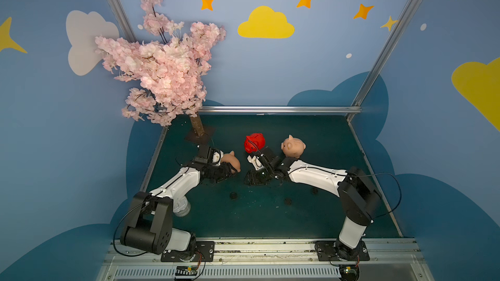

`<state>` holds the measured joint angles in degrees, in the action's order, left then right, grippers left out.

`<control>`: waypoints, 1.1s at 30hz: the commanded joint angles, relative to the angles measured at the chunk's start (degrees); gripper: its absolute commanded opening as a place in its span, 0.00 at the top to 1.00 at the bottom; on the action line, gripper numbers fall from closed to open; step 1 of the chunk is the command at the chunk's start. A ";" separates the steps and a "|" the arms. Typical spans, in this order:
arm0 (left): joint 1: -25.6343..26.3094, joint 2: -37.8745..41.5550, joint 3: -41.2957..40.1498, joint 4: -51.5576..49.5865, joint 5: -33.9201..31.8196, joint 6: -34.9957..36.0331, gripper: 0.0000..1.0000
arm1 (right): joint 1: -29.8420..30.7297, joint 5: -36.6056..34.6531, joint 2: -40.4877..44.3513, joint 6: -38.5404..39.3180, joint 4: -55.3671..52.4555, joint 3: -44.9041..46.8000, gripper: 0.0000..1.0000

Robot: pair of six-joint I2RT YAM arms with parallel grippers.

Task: Close piggy banks
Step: Adjust the piggy bank at the center of the board, then adjust the knob at the center of the board.

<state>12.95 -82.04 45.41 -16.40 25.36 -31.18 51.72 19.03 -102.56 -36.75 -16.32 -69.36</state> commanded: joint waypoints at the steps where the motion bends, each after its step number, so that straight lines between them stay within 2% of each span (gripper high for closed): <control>1: 1.34 -1.52 1.77 5.04 0.92 -2.22 0.37 | -0.62 -1.06 3.36 1.02 -0.30 1.55 0.53; 10: 2.25 -5.60 5.83 9.98 3.86 -4.85 0.37 | -0.92 -1.48 4.83 0.59 -0.71 2.82 0.53; 18: 0.35 2.39 8.88 0.02 1.64 -0.80 0.34 | 1.98 -3.12 3.07 -0.89 -3.00 -0.06 0.53; 24: -7.20 13.41 9.61 -12.40 -4.52 4.45 0.30 | 5.45 -5.12 -1.32 -3.81 -7.31 -5.41 0.55; 28: -13.25 21.04 10.21 -20.57 -10.16 7.39 0.23 | 7.81 -6.28 -5.82 -4.94 -11.55 -10.98 0.56; 30: -15.61 23.45 10.94 -23.99 -14.09 7.94 0.20 | 8.80 -6.53 -8.24 -5.08 -14.34 -14.26 0.56; 33: -18.52 25.82 11.33 -26.74 -15.84 9.26 0.18 | 10.03 -7.10 -11.31 -5.41 -16.83 -17.99 0.58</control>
<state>-3.75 -57.43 55.77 -35.97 13.89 -24.93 60.80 13.61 -111.92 -41.19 -27.59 -84.51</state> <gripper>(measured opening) 0.816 0.420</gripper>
